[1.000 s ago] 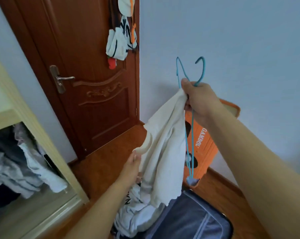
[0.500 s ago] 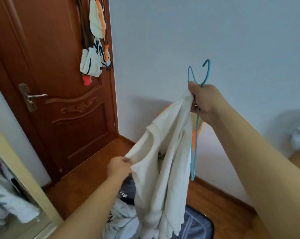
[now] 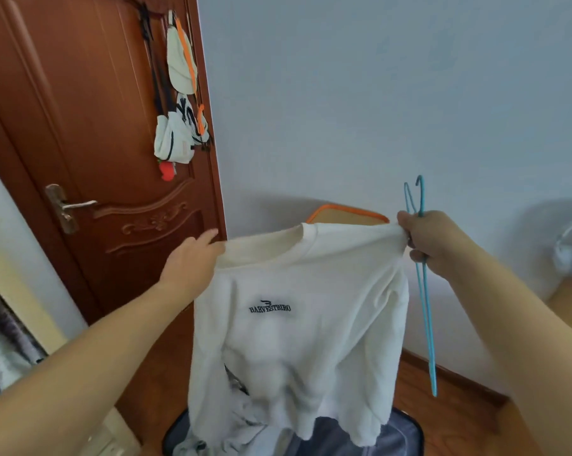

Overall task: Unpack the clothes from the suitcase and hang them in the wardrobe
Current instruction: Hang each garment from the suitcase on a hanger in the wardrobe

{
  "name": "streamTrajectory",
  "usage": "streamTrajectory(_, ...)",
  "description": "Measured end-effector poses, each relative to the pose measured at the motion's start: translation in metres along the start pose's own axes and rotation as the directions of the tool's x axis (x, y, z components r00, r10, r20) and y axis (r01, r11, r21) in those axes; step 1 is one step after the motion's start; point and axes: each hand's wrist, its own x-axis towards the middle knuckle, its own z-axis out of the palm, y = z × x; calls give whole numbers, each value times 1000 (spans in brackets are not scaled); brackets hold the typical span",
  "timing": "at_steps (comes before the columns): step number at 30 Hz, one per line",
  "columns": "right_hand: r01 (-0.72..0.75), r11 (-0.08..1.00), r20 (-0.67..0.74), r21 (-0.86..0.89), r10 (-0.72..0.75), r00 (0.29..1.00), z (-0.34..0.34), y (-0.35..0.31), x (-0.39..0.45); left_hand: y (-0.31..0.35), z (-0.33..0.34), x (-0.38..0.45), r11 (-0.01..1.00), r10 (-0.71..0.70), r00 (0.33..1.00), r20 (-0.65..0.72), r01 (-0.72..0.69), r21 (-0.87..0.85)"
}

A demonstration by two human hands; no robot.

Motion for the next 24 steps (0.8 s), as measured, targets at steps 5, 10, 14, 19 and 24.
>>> streamTrajectory(5,-68,997,-9,-31,68,998,3,31,-9,-25,-4,-36,997,-77,997,20,76,28)
streamTrajectory(10,-56,973,8,-223,59,998,24,57,-23,-14,-29,-20,821,-457,889,-23,411,-397)
streamTrajectory(14,-110,940,93,-323,148,985,29,90,-27,0,-47,-13,770,-487,860,-150,342,-539)
streamTrajectory(19,-85,902,233,-424,199,952,37,136,-29,23,-50,-5,716,-306,952,-5,226,-660)
streamTrajectory(24,184,899,306,-398,-59,950,26,119,-44,42,-56,-2,915,39,951,307,89,-392)
